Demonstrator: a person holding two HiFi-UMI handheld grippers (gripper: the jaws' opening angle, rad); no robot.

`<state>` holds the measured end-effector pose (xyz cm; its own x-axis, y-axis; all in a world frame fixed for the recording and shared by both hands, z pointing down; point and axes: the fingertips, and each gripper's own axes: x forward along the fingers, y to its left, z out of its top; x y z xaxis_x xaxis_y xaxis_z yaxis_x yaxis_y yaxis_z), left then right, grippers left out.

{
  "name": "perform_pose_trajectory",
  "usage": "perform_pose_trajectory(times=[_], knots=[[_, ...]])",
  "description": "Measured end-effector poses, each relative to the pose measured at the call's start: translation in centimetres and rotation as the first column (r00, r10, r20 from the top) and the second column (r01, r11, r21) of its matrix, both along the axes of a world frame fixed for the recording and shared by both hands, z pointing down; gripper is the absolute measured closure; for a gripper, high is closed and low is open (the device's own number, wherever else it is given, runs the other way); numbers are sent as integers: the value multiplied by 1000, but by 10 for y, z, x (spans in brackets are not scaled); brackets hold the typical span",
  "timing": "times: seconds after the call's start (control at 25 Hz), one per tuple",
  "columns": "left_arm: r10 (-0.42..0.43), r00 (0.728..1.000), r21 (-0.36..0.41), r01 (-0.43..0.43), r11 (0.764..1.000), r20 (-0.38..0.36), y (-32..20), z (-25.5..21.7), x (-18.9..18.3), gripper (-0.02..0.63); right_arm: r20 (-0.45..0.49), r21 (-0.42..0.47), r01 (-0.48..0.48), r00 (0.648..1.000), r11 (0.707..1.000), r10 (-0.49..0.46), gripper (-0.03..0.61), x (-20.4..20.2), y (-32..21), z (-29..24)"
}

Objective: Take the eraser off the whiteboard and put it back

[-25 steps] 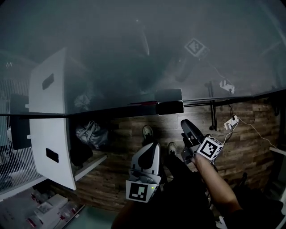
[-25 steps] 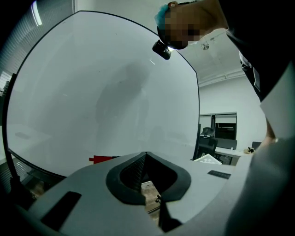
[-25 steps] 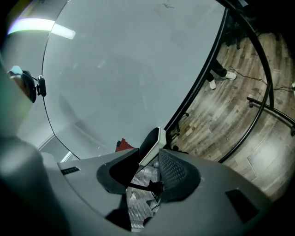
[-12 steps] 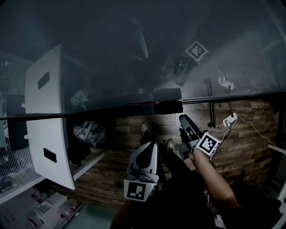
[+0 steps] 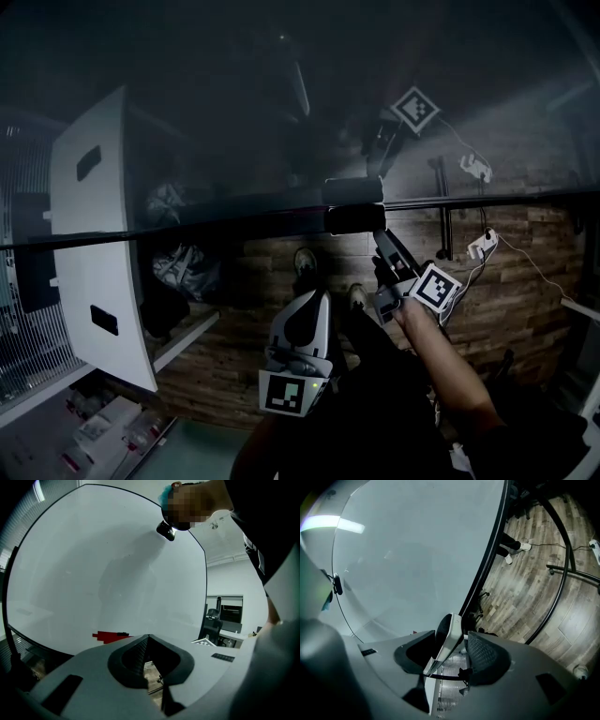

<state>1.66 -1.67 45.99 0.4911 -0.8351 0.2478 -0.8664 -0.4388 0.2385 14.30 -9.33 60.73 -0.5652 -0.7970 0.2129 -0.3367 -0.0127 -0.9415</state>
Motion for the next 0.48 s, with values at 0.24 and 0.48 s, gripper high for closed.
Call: perform_pose_trajectory(times=[0.24, 0.48], knots=[[-2, 1000, -8, 3, 1000, 2, 2, 2, 0, 607, 12, -24, -6, 1000, 1000, 6, 374, -1, -4, 3], [-6, 1000, -14, 6, 1000, -6, 1, 2, 0, 606, 10, -24, -12, 1000, 1000, 12, 386, -2, -7, 1]])
